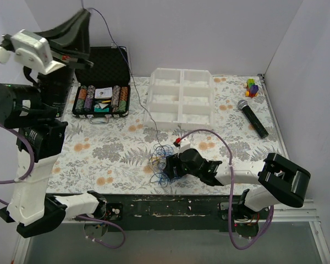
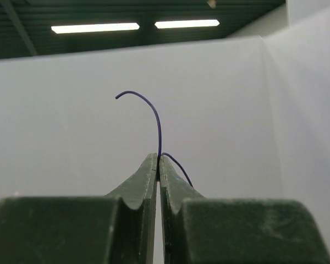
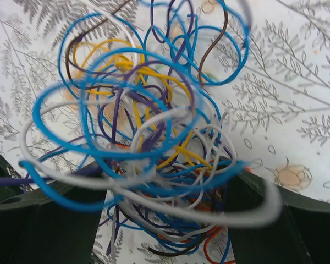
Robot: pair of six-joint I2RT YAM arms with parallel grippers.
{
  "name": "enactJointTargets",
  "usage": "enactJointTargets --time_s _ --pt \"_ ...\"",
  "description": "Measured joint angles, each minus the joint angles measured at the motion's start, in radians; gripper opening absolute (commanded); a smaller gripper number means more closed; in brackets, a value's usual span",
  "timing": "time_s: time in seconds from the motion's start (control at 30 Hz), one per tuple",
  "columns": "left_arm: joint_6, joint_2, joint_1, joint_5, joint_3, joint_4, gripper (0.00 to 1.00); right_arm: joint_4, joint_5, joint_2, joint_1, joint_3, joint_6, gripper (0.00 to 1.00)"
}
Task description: Untangle the cables
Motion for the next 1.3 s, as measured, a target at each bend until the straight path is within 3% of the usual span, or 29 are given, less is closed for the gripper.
enactJointTargets --time_s 0.03,0.07,0.37,0.6,0.8,0.97,1.17,1.3 --pt "0.02 0.008 0.0 -0.026 0.016 0.035 0.0 0.001 0.003 -0.005 0.001 -0.017 0.007 0.85" --pt "0.054 0.018 0.0 -0.062 0.034 0.093 0.0 0.002 0.006 -0.01 0.001 -0.031 0.013 1.0" --pt "0.299 0.117 0.0 -0.205 0.193 0.441 0.0 0.076 0.039 -0.019 0.01 -0.075 0.059 1.0" --pt "0.476 0.262 0.001 -0.182 0.427 0.61 0.01 0.124 0.061 -0.032 0.013 -0.113 0.08 1.0" --pt "0.56 0.225 0.001 -0.13 0.314 0.69 0.01 0.153 0.064 -0.046 0.013 -0.138 0.088 1.0" --pt "0.534 0.231 0.002 -0.113 0.32 0.602 0.01 0.055 0.064 -0.115 0.015 -0.138 0.065 1.0" --pt "0.391 0.066 0.002 -0.061 0.026 0.391 0.0 -0.075 0.061 -0.307 0.019 -0.098 -0.034 1.0" --pt "0.3 0.021 0.002 -0.026 -0.064 0.286 0.0 -0.105 0.051 -0.384 0.019 -0.04 -0.1 1.0"
